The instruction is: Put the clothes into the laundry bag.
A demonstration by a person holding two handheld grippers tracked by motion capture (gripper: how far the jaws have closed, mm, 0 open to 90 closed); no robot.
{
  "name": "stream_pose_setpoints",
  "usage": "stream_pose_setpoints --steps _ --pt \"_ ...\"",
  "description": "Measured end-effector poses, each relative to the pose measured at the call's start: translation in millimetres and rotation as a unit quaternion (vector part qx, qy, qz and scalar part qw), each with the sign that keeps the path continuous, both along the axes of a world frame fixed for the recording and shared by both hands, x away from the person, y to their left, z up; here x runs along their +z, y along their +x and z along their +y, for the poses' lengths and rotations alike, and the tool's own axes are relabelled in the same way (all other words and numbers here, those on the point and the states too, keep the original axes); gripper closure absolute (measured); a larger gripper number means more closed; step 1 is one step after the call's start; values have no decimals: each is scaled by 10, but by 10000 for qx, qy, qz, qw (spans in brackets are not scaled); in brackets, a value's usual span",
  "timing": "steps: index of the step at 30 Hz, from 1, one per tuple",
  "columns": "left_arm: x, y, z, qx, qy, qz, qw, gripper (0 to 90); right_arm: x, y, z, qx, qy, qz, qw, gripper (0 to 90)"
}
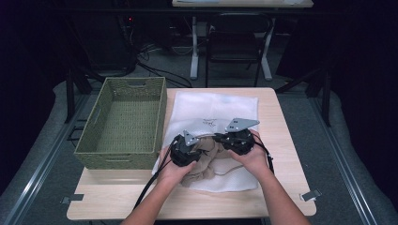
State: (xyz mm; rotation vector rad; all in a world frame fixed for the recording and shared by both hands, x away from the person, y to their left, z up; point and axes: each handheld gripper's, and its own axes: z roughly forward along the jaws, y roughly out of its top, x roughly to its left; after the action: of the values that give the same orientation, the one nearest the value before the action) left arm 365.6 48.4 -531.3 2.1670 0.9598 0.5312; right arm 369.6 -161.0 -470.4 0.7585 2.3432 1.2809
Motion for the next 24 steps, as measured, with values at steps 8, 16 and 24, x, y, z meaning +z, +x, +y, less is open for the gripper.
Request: stream_pose_setpoints --steps 8,16,24 --pt "31 48 41 87 -393 413 9983 453 -6 -2 8 9 -15 -4 10000 871" --pt "206 -84 117 -60 -393 344 9986 372 0 0 -14 -30 24 -2 10000 870" --pt "386 -249 293 -264 -475 413 9977 373 9 -7 -27 -36 31 -26 10000 870"
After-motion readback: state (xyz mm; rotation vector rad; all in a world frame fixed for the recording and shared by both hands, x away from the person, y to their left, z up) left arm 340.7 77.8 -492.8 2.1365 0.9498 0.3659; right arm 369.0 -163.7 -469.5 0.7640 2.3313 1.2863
